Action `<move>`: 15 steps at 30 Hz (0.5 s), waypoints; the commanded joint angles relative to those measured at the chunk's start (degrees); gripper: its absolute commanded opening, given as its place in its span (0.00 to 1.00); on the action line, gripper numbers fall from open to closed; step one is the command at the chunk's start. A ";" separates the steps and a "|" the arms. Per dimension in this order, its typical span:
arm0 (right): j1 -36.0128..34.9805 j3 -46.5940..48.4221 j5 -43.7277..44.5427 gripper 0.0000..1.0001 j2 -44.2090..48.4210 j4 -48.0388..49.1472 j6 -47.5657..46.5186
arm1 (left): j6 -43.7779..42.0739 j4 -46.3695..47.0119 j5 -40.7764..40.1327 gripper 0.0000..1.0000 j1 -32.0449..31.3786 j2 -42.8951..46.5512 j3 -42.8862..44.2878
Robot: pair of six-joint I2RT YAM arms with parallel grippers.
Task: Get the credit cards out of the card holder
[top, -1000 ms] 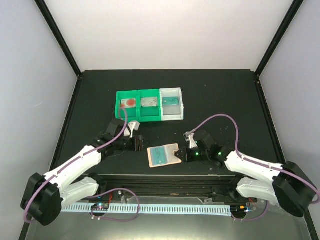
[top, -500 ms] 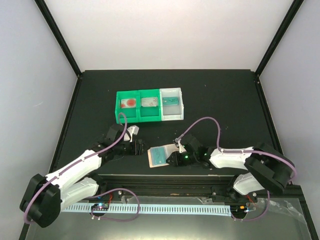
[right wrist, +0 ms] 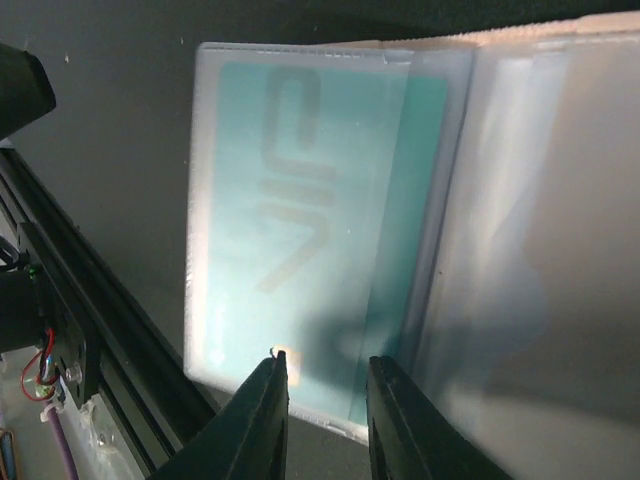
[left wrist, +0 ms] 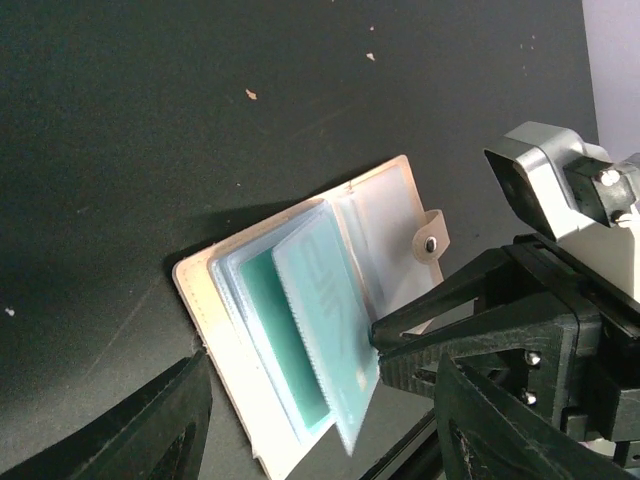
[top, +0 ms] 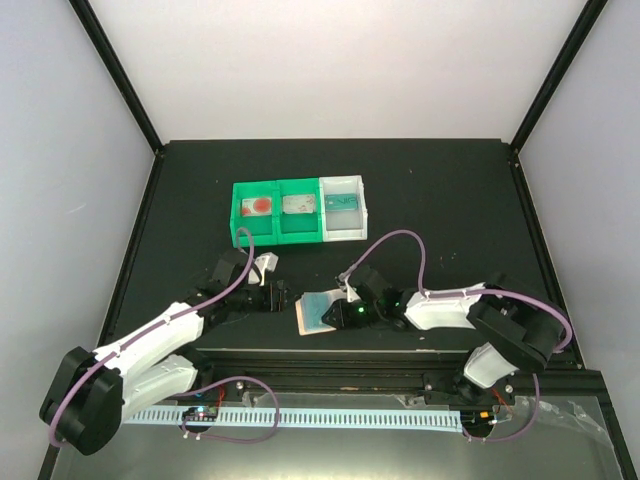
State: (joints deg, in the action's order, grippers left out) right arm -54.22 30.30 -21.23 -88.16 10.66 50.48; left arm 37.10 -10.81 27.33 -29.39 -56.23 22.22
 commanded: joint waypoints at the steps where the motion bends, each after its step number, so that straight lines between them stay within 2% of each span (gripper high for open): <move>1: -0.58 1.83 2.14 0.23 -1.16 -0.18 -0.13 | 0.25 2.86 1.30 0.63 -0.39 -0.16 -0.33; 8: -1.77 3.92 1.19 0.23 -0.26 -1.58 -0.75 | 1.25 4.85 2.14 0.63 -0.36 -0.55 -1.32; 15: -1.77 4.41 7.71 0.23 4.35 -7.79 -3.14 | 3.09 7.99 4.84 0.64 -0.34 -0.29 -2.73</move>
State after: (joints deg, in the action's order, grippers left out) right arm -55.64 33.58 -18.55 -86.13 6.76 49.41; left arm 38.59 -6.98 29.15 -29.39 -56.38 20.25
